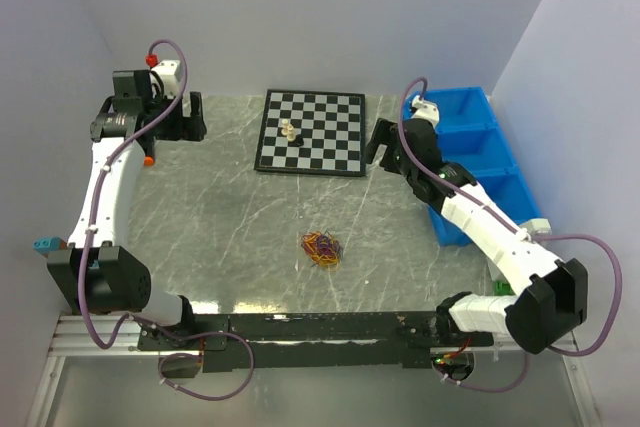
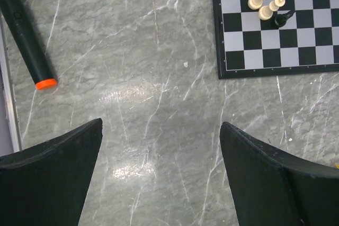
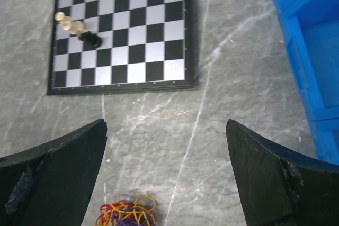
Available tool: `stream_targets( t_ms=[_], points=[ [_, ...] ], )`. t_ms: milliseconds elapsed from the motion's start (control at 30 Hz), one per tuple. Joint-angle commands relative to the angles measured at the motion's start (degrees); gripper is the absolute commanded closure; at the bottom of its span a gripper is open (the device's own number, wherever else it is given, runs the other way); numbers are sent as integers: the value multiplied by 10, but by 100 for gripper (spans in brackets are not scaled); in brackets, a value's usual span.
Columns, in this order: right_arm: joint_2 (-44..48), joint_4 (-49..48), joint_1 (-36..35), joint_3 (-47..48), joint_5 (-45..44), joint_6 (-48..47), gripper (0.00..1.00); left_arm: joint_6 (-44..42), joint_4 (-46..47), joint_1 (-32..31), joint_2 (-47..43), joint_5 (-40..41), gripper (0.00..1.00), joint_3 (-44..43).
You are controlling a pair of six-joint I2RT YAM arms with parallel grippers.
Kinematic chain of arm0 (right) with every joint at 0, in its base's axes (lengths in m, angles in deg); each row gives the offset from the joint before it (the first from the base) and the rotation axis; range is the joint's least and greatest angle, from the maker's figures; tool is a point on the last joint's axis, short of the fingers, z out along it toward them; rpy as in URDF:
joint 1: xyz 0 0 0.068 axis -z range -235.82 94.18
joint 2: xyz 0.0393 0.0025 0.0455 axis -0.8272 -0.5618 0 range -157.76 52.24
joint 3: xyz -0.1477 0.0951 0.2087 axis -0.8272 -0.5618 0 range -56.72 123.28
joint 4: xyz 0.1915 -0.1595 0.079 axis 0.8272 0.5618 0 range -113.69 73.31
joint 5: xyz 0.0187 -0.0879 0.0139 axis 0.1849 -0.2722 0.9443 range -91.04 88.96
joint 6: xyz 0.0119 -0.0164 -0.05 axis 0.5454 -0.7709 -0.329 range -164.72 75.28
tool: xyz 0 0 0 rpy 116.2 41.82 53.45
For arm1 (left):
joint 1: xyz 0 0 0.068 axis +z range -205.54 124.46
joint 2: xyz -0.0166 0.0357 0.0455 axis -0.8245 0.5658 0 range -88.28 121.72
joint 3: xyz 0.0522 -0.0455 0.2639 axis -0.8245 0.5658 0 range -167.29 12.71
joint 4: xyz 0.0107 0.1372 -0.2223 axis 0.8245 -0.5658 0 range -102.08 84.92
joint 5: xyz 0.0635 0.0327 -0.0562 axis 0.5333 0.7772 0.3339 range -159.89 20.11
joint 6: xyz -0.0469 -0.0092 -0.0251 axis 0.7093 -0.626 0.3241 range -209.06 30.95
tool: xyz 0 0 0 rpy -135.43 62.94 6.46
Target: Untangle the cables
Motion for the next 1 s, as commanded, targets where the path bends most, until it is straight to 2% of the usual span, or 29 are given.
stream_targets(
  t_ms=[0,267,467,767,967],
  points=[
    [-39,41,0,47,-56,30,0,-4,33,4,-2,-27,3,12],
    [-189,160,1,184,-181,110,0,-11,41,4,27,-109,3,24],
    [-267,192,26,240,-189,154,1,-9,31,4,85,-124,3,-4],
    [-283,227,108,231,-180,199,4,-18,46,4,70,-131,3,39],
    [-276,221,159,213,-188,206,6,-24,33,4,84,-157,3,27]
  ],
)
